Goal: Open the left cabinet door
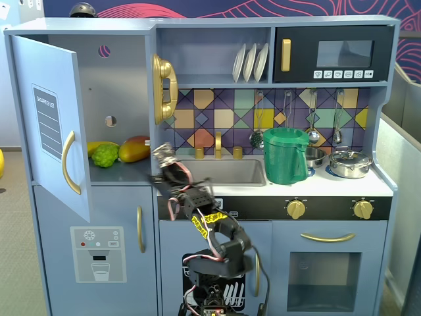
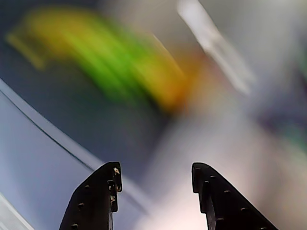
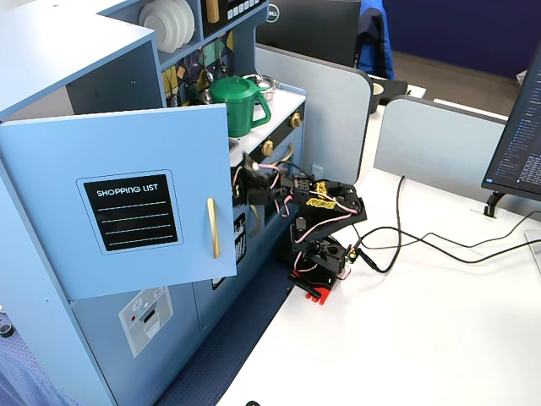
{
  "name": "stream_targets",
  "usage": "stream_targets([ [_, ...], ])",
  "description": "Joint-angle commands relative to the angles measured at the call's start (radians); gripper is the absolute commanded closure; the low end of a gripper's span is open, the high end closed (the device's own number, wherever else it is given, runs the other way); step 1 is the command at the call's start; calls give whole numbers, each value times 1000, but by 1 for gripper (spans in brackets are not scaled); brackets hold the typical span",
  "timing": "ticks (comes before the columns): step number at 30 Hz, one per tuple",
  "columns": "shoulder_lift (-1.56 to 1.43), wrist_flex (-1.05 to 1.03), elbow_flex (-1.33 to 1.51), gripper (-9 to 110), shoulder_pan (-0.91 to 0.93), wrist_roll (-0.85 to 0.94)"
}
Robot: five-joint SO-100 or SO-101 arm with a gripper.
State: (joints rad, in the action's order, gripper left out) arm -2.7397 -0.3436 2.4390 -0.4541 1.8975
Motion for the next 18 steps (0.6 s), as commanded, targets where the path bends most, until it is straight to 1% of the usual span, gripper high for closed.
stream_targets([
  [1,-57,-196,-9,90,215,-89],
  [5,-58,-445,-69,90,301,-196],
  [11,-71,-733,-71,89,370,-307],
  [15,-114,-833,49,89,440,-328],
  [18,-198,-910,179,90,449,-357],
])
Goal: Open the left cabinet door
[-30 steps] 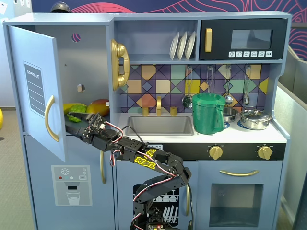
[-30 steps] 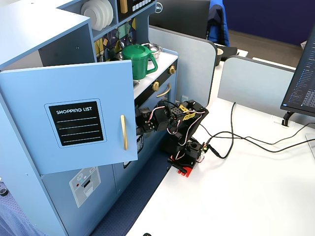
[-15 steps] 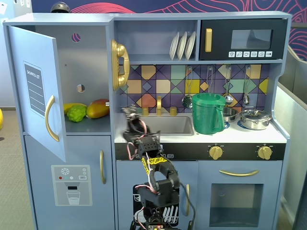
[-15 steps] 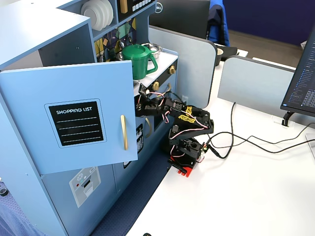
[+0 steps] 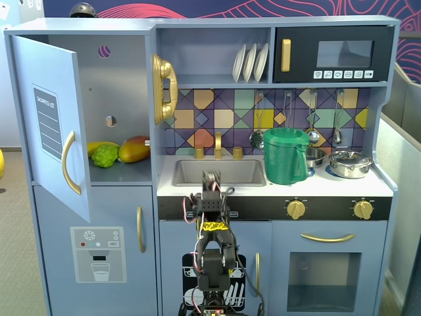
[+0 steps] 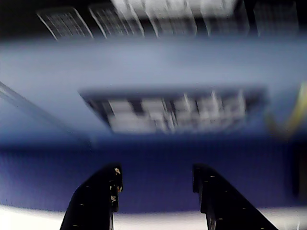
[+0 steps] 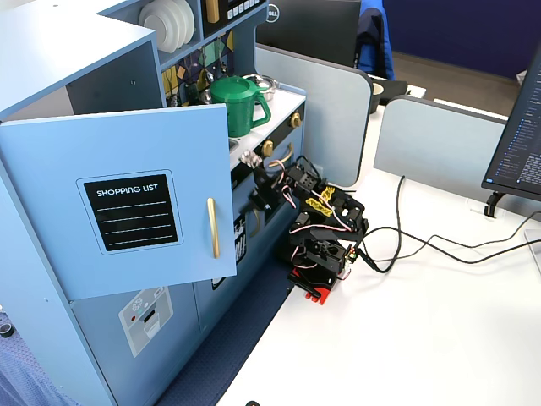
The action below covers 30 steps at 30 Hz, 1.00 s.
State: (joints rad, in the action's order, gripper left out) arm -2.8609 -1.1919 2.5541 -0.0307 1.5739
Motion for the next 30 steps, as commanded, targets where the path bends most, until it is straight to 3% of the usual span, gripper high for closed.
stream_targets([
  [1,-101,-83,107,90,23,-48],
  [11,-305,-77,442,90,29,-143],
  [22,-318,-295,445,93,12,-183],
  [30,-319,-325,445,101,46,-153],
])
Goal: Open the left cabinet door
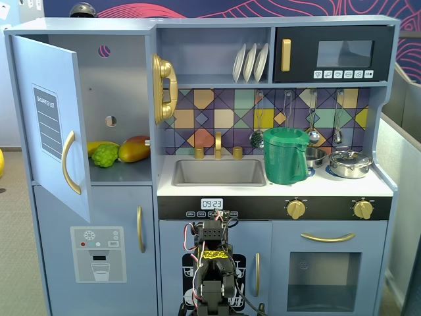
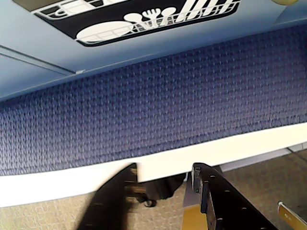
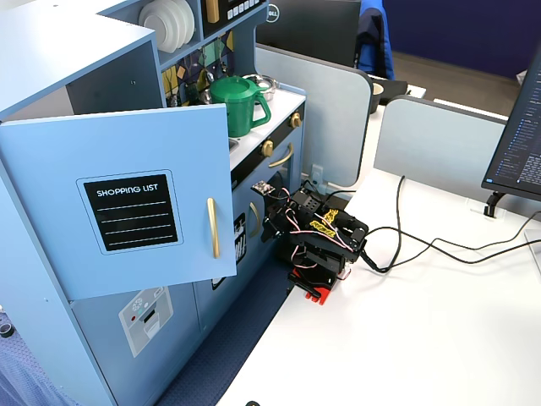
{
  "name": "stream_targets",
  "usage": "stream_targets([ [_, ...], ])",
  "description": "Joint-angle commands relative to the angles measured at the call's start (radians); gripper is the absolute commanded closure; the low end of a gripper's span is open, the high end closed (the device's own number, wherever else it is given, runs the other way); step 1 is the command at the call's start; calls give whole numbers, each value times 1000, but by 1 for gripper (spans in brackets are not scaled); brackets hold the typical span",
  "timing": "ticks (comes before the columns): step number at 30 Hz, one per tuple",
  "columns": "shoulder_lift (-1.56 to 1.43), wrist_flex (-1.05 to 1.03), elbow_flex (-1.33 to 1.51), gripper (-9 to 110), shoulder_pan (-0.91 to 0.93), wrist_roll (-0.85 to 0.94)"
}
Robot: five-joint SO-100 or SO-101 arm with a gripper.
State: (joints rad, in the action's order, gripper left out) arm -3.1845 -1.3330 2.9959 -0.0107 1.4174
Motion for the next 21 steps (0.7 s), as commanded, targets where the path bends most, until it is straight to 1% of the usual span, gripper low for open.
stream_targets([
  [1,5,-184,3,101,31,2],
  [21,5,-181,3,101,29,-31],
])
